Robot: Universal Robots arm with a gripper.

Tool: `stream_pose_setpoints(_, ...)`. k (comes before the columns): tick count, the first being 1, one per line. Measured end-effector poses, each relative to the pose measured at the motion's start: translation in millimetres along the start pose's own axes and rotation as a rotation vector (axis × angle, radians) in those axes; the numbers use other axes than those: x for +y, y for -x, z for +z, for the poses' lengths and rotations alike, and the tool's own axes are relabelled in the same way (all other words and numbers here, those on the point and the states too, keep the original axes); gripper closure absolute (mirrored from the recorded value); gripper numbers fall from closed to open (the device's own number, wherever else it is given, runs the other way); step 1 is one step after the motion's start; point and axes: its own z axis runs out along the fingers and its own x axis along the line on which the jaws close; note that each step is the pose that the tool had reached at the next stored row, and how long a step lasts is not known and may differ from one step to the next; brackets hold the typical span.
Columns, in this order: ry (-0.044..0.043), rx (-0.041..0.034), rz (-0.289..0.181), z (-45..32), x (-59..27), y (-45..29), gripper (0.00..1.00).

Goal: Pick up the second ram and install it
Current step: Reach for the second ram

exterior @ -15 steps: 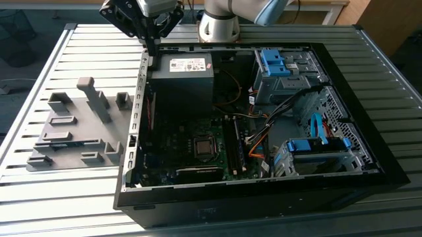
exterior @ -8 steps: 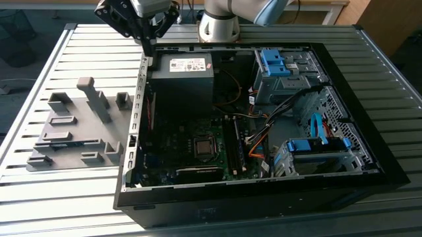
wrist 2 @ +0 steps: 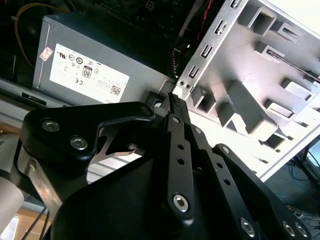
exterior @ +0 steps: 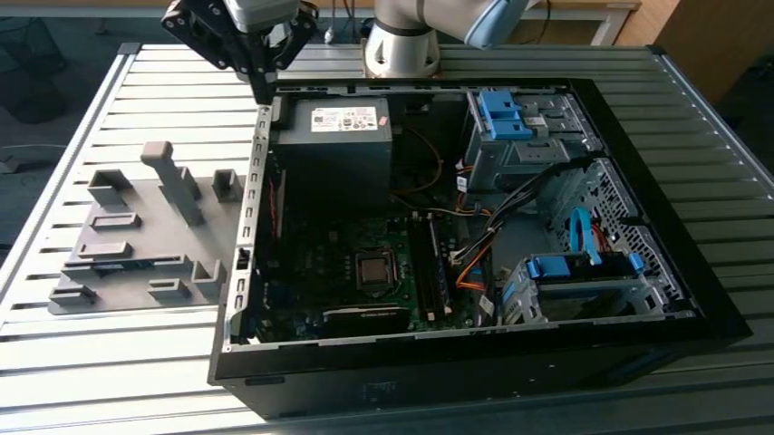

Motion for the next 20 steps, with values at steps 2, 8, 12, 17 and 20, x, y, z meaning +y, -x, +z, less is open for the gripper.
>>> stream_pose_setpoints(2, 0.0000, 0.0000, 0.000, 0.0, -0.2, -2.4, 0.89)
stream_pose_setpoints(8, 0.0000, -0.0001, 0.000, 0.1, -0.8, -9.5, 0.89)
stream_pose_setpoints(12, 0.0000, 0.0000, 0.000, 0.1, -1.2, -15.4, 0.89)
stream_pose_setpoints(17, 0.0000, 0.0000, 0.000, 0.1, -4.0, -23.1, 0.89)
stream_pose_setpoints(20, 0.0001, 0.0000, 0.000, 0.1, -9.8, -27.3, 0.89)
